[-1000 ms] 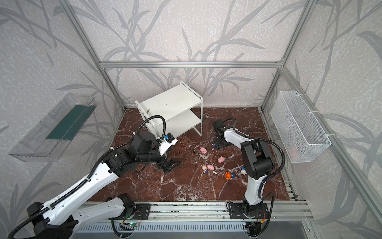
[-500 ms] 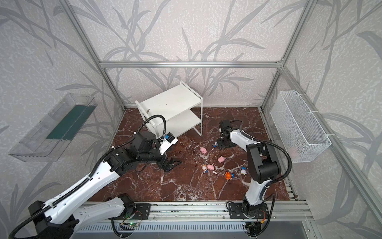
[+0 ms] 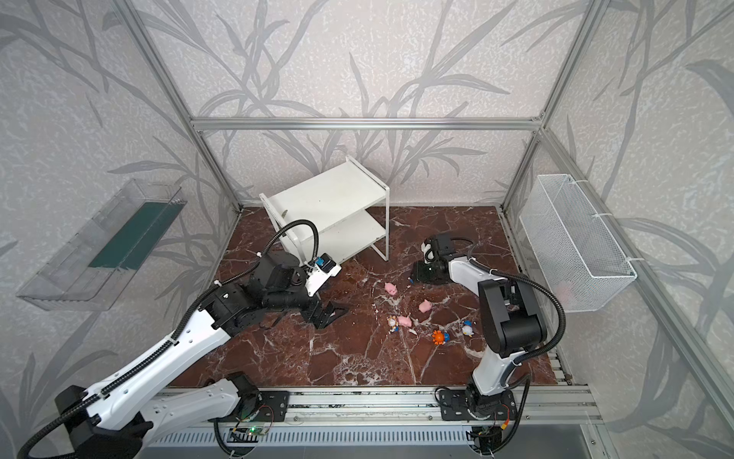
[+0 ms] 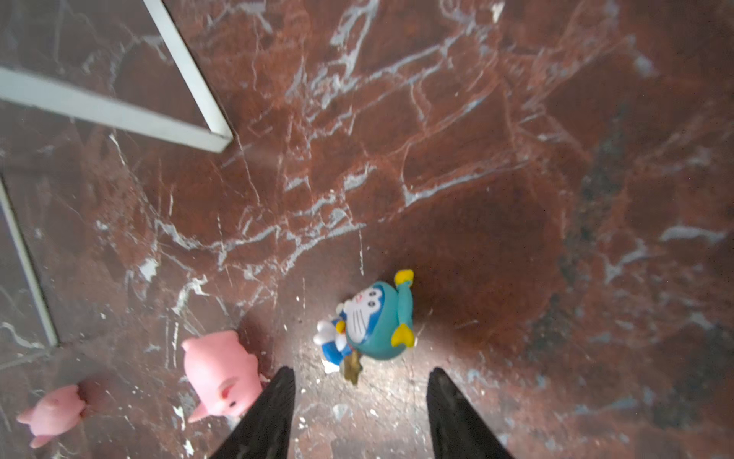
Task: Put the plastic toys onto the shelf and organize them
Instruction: 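Close the right gripper on the teal figurine and lift it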
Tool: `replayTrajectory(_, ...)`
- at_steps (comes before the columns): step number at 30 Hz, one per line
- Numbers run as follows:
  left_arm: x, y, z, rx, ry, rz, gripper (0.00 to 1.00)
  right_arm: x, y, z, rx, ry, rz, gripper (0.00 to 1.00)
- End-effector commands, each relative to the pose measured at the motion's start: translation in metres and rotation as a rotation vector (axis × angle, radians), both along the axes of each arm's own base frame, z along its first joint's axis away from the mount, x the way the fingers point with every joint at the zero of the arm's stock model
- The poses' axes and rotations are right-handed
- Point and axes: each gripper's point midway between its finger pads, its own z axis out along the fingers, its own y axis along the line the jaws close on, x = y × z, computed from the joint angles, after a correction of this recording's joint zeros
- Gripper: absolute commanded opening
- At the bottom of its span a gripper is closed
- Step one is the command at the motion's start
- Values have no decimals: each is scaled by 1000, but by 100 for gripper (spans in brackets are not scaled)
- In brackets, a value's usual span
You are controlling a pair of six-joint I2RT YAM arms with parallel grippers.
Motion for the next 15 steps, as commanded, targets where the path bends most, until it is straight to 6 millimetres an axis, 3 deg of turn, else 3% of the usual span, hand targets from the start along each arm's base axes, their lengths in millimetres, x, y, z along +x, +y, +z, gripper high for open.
replayTrajectory(1, -1, 0, 0, 3, -18, -19, 99, 15, 12, -1, 88, -2, -12, 54)
replayTrajectory(7, -1, 0, -1, 4, -16, -21, 99, 28, 15, -9, 80, 9, -1, 54)
replayTrajectory(15, 0, -1, -3, 9, -12, -22, 99, 42, 18, -2, 58, -26, 42, 49)
